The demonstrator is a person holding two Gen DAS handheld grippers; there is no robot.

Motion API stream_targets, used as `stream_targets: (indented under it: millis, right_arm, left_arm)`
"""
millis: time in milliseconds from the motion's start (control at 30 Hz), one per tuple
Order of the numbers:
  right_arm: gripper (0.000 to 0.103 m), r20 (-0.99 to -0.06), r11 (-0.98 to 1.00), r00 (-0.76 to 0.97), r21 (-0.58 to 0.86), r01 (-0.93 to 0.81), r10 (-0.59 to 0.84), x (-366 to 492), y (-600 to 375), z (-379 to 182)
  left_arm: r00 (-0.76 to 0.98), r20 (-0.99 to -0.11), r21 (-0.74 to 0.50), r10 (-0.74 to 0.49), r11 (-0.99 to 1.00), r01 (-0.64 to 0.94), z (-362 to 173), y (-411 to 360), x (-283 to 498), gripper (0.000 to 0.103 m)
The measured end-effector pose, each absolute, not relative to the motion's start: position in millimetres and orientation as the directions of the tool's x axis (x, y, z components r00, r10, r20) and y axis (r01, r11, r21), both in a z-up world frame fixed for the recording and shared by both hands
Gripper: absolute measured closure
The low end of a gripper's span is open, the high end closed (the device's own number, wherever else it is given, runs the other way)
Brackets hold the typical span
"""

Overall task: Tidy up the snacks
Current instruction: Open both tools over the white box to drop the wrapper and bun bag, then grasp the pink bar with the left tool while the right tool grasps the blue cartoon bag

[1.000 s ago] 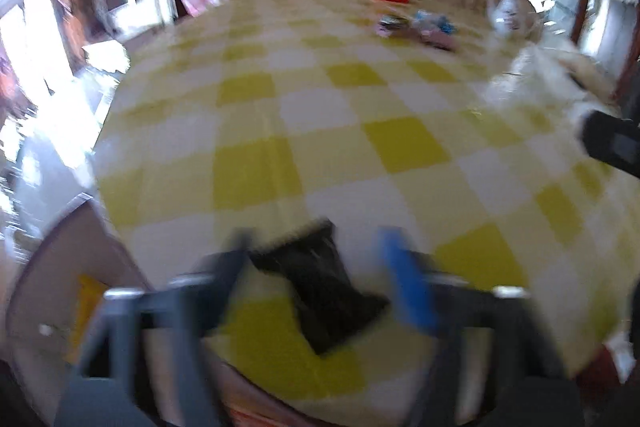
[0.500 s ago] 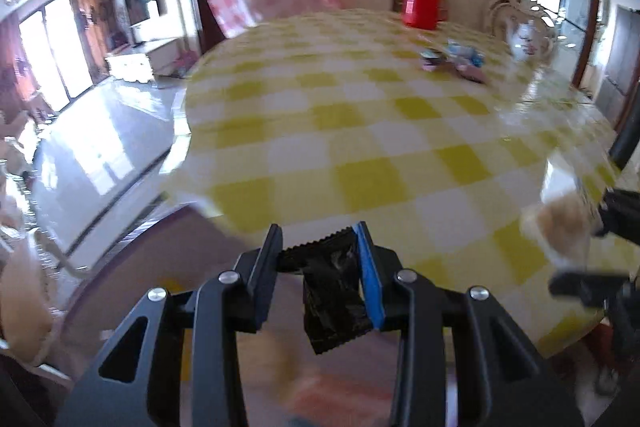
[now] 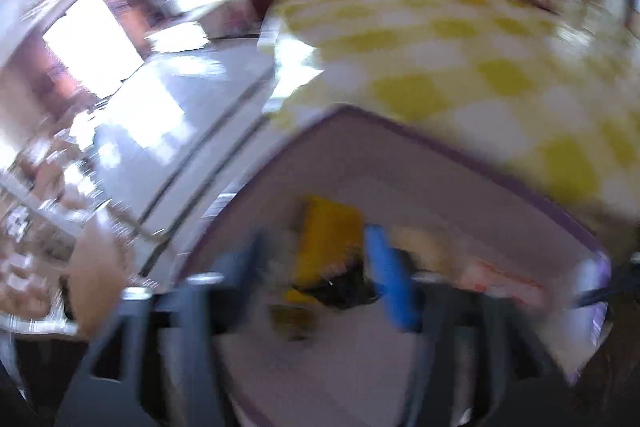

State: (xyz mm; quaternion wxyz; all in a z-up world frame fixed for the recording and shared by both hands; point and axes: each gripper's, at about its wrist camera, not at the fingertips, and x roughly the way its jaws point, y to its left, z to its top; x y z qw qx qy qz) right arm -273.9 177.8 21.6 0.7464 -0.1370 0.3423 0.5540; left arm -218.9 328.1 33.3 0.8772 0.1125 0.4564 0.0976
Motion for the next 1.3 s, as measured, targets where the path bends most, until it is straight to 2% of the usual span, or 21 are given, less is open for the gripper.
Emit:
stream_targets:
  millis: [33,67,233,300,400,500,600,733,867,967,1100,1200,1300]
  right_arm:
    - [0.024,-0.651,0.362,0.173,0.167,-0.917,0.739,-270.9,171.4,24.8]
    - [0.024,-0.641,0.389,0.202,0.163,-0.907,0.740,-265.5,162.7,27.7]
    - [0.024,-0.599,0.557,0.366,0.165,-0.814,0.712,-226.6,95.3,40.5]
    - [0.024,-0.584,0.630,0.439,0.167,-0.758,0.683,-210.2,61.5,45.0]
    - [0.023,-0.588,0.793,0.592,0.147,-0.591,0.551,-172.2,-2.5,44.9]
    - [0.016,-0.597,0.892,0.678,0.164,-0.422,0.430,-142.2,-58.3,43.1]
    - [0.016,-0.613,0.943,0.719,0.160,-0.293,0.328,-118.5,-108.3,37.4]
    - [0.016,-0.660,0.985,0.731,0.126,-0.119,0.173,-75.5,-166.4,25.1]
    - [0.016,-0.694,0.972,0.703,0.235,0.019,0.154,-31.6,-226.1,7.4]
    - [0.016,-0.698,0.936,0.688,0.343,0.074,0.201,-1.2,-248.2,1.1]
    - [0.016,-0.678,0.873,0.689,0.468,0.137,0.255,45.8,-267.7,-6.3]
    - [0.016,-0.668,0.854,0.688,0.502,0.138,0.282,81.7,-265.0,-5.7]
    - [0.016,-0.644,0.831,0.703,0.539,0.136,0.303,124.1,-254.4,4.2]
  left_arm:
    - [0.573,-0.757,0.300,0.314,0.946,-0.122,35.6,332.6,-219.4,0.014]
    - [0.580,-0.749,0.291,0.320,0.946,-0.146,37.8,334.0,-219.1,0.014]
    - [0.666,-0.693,0.231,0.276,0.960,-0.158,52.3,305.2,-216.6,0.003]
    - [0.702,-0.678,0.195,0.220,0.974,-0.117,58.1,284.4,-212.7,0.003]
    - [0.736,-0.676,0.077,0.047,0.997,0.007,72.5,240.7,-195.7,0.002]
    - [0.732,-0.676,-0.012,-0.085,0.994,0.104,84.9,199.9,-166.4,0.002]
    - [0.707,-0.679,-0.098,-0.199,0.979,0.181,88.2,148.9,-119.4,0.002]
    - [0.705,-0.677,-0.124,-0.212,0.977,0.175,77.7,80.2,-46.3,0.002]
    - [0.747,-0.638,-0.205,-0.184,0.977,0.066,63.3,43.6,23.0,0.002]
    - [0.785,-0.607,-0.260,-0.121,0.964,-0.052,54.0,30.2,68.1,0.002]
    - [0.821,-0.568,-0.404,-0.055,0.888,-0.220,40.3,39.1,106.8,0.002]
    - [0.838,-0.544,-0.460,-0.042,0.850,-0.256,33.2,54.5,118.8,0.002]
    - [0.829,-0.554,-0.532,-0.080,0.800,-0.279,28.7,72.7,129.8,0.002]
